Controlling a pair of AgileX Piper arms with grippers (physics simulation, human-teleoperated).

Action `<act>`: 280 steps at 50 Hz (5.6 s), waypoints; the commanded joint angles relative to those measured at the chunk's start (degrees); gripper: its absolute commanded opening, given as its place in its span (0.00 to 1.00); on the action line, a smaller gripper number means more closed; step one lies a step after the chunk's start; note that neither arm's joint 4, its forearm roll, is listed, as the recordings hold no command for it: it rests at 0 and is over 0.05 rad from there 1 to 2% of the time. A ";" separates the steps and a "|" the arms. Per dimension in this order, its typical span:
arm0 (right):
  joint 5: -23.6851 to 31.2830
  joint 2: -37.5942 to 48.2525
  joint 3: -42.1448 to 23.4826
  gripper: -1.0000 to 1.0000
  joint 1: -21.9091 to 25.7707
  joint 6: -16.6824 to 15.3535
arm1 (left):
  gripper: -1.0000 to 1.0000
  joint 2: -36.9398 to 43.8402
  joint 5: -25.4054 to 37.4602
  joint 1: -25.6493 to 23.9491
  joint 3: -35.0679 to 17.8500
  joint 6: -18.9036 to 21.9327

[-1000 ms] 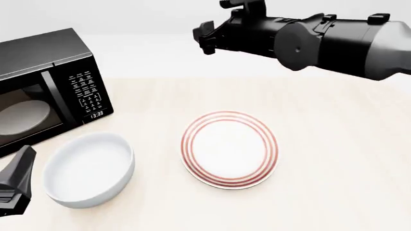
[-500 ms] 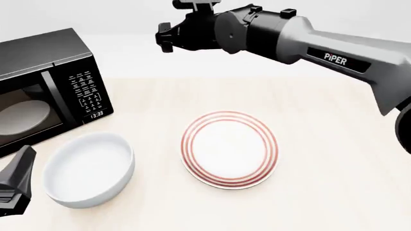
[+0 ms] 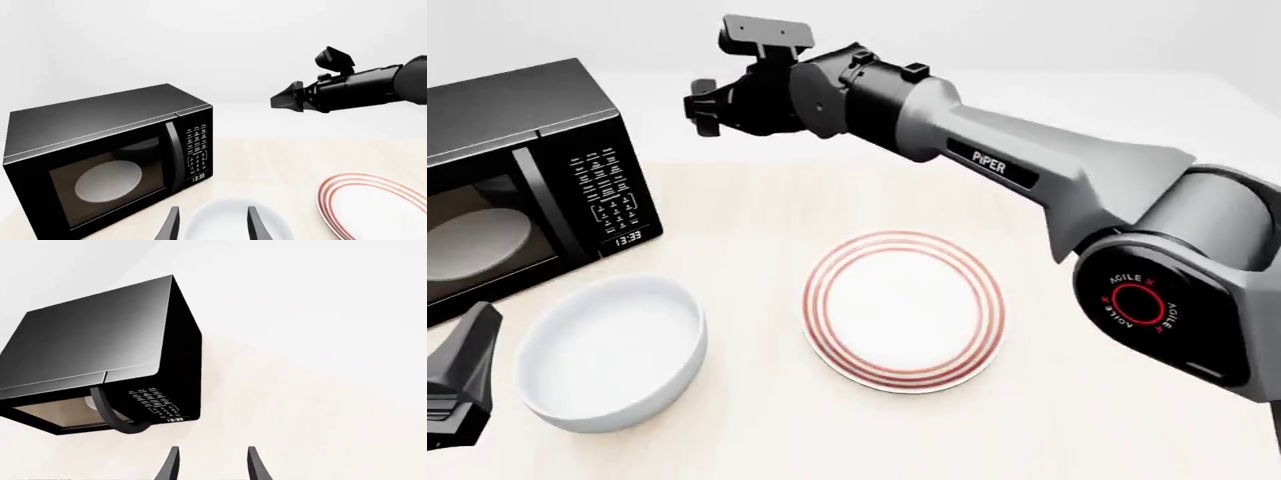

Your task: Put the white bowl to the right of the plate.

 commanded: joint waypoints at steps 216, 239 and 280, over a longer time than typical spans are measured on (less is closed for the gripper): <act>-36.26 -55.70 89.37 0.00 -25.24 5.58 | 1.00 0.00 0.00 0.00 0.00 0.00; -36.37 -67.89 102.62 0.00 -40.82 5.43 | 1.00 0.00 0.00 0.00 0.00 0.00; -40.79 -66.09 106.85 0.00 -60.81 4.40 | 1.00 0.00 0.00 0.00 0.00 0.00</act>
